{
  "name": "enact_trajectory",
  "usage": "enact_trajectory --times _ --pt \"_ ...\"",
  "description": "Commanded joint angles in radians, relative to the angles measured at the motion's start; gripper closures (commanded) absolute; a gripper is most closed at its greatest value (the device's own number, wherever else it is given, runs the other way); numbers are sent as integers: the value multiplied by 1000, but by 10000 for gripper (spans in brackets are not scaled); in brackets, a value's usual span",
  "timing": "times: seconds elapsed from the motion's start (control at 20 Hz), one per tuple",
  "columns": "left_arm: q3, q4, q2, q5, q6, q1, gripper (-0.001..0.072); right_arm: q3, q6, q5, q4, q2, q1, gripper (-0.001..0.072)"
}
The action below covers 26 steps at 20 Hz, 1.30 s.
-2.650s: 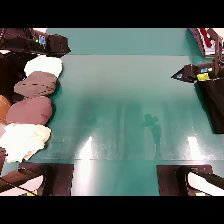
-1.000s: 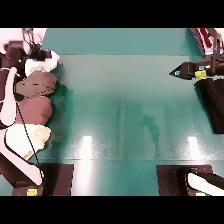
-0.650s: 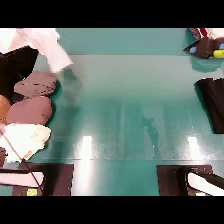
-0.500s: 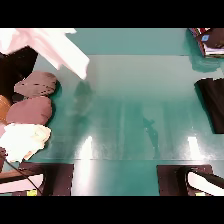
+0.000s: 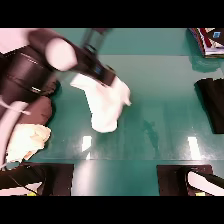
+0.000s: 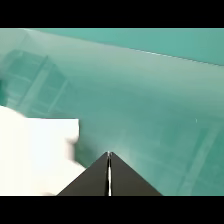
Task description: Fold the shirts.
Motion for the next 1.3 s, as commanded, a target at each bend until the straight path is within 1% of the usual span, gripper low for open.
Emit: enact_trajectory --times 0.0,0.1,0.15,0.25,0.35,0.4,0.45,0.55,0.8,0.9,1.05,1.15,1.25 --pt "-65 -25 -42 123 -10 -44 158 3 0 43 0 1 -2 696" --pt "-59 -2 -33 47 -17 57 158 3 0 58 0 0 -2 696" --pt "-59 -2 -31 -13 -37 125 158 3 0 60 0 0 -2 696" --pt "-83 -15 -31 -89 -42 251 159 3 0 60 0 0 -2 696" --pt "-154 -80 -31 -96 -40 341 158 3 0 59 0 0 -2 696" --pt "-158 -84 -31 -96 -40 343 158 3 0 59 0 0 -2 697" --pt "-281 -148 -29 -53 -33 389 158 3 0 59 0 0 -2 696" --pt "-407 -185 -29 16 -34 394 158 3 0 59 0 0 -2 696" --pt "-642 -387 -30 245 -34 394 158 3 0 56 0 0 -2 697" --pt "-688 -470 -37 311 -31 394 159 3 0 56 0 0 -2 696" --pt "-693 -526 -81 334 -20 393 159 3 0 57 0 0 -2 696" --pt "-692 -612 -101 371 30 393 159 3 0 57 1 0 -2 696" --pt "-692 -658 -103 410 46 393 161 3 0 57 1 0 -2 697"
